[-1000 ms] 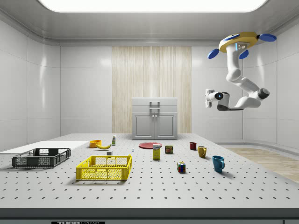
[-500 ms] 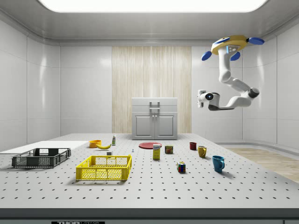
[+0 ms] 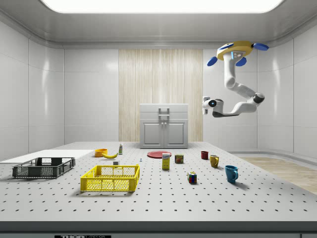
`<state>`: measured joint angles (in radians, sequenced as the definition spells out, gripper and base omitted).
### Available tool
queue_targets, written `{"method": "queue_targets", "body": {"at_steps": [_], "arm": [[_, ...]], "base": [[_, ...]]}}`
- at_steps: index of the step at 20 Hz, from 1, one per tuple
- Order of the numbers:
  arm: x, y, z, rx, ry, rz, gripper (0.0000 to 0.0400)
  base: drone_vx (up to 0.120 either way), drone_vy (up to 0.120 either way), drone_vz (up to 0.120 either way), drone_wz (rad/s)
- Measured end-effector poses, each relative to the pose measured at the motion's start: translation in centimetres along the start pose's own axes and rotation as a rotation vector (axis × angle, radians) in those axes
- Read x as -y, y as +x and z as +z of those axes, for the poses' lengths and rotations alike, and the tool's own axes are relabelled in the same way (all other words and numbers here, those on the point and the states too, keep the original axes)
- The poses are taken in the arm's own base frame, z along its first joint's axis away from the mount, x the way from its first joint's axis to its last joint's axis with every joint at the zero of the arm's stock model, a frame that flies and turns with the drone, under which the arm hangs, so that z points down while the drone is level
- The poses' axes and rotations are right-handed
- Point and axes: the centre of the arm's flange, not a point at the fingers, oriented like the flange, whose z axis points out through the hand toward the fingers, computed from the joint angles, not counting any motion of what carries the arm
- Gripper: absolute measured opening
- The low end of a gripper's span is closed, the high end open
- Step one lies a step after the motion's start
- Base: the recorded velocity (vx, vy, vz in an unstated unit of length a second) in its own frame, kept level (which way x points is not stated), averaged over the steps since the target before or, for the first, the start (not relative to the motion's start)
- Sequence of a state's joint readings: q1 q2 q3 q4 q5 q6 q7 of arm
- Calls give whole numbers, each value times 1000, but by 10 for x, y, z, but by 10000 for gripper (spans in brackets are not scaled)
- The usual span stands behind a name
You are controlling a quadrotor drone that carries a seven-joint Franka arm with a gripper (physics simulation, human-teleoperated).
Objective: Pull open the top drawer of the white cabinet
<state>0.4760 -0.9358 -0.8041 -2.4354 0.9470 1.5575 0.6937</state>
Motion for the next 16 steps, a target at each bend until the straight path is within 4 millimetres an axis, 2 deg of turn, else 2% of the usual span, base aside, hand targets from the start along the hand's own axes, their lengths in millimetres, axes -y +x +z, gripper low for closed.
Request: {"method": "queue_targets", "body": {"at_steps": [16], "arm": [[0, 0, 0, 0, 0, 0, 305]], "base": [[120, -120, 0, 0]]}}
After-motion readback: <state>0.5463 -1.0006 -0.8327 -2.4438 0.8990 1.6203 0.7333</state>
